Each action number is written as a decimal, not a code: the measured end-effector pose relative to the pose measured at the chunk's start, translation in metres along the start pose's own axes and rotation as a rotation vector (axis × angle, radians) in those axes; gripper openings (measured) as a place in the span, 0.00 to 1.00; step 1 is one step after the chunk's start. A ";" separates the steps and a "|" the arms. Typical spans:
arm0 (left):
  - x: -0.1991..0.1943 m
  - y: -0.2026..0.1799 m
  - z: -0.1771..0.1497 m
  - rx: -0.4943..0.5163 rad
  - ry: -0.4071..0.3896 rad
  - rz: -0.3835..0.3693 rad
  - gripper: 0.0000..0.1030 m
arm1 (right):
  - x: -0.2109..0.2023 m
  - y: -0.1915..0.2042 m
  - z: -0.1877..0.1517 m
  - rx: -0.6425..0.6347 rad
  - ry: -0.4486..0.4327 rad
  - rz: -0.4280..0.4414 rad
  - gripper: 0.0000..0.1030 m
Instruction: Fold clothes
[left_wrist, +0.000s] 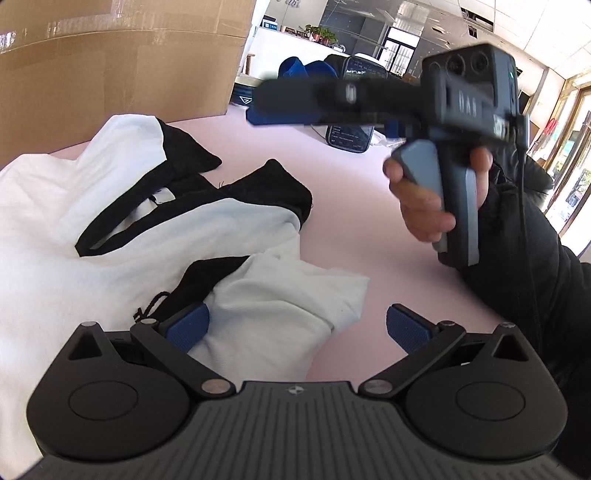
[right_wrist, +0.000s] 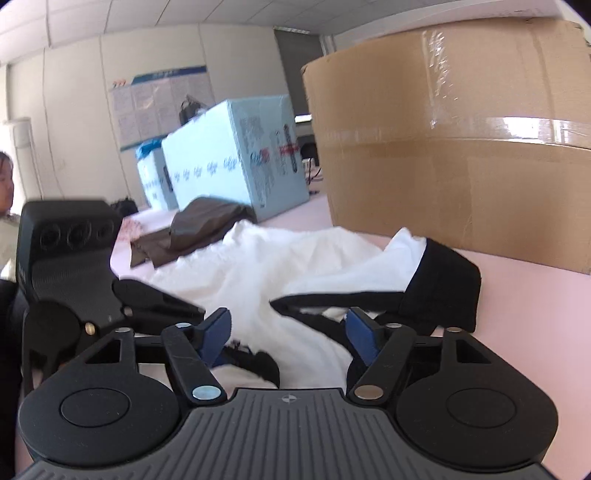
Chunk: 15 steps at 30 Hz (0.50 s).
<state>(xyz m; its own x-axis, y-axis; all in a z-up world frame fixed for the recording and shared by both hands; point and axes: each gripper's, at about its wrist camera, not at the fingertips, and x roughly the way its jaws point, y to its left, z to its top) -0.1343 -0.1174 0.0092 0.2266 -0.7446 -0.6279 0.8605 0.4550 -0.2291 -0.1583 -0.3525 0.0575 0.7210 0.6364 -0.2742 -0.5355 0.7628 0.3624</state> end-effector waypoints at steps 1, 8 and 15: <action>-0.001 -0.004 -0.002 0.027 -0.001 0.016 1.00 | -0.004 -0.005 0.009 0.080 -0.061 -0.010 0.89; -0.004 -0.018 -0.010 0.126 -0.001 0.064 1.00 | 0.046 -0.016 0.086 0.215 -0.123 -0.419 0.88; -0.005 -0.008 -0.007 0.072 -0.015 0.015 1.00 | 0.135 -0.056 0.122 0.164 0.164 -0.401 0.87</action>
<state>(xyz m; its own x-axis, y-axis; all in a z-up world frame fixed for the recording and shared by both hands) -0.1450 -0.1141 0.0090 0.2458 -0.7455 -0.6195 0.8875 0.4301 -0.1654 0.0230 -0.3233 0.1083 0.7708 0.3145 -0.5541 -0.1421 0.9326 0.3316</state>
